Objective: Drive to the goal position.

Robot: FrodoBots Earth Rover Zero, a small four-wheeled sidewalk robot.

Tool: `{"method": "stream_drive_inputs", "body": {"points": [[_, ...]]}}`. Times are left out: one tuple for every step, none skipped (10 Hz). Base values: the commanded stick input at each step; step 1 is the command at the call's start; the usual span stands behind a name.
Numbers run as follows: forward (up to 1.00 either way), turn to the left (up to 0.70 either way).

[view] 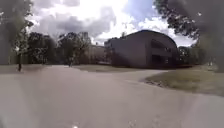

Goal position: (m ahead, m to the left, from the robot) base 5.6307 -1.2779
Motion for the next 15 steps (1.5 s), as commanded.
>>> {"method": "stream_drive_inputs", "body": {"points": [[0.85,0.00],[0.85,0.00],[0.85,0.00],[0.85,0.00],[0.85,0.00],[0.85,0.00],[0.85,0.00],[0.85,0.00],[0.85,0.00],[0.85,0.00],[0.85,0.00],[0.85,0.00],[0.85,0.00],[0.85,0.00],[0.85,0.00]]}}
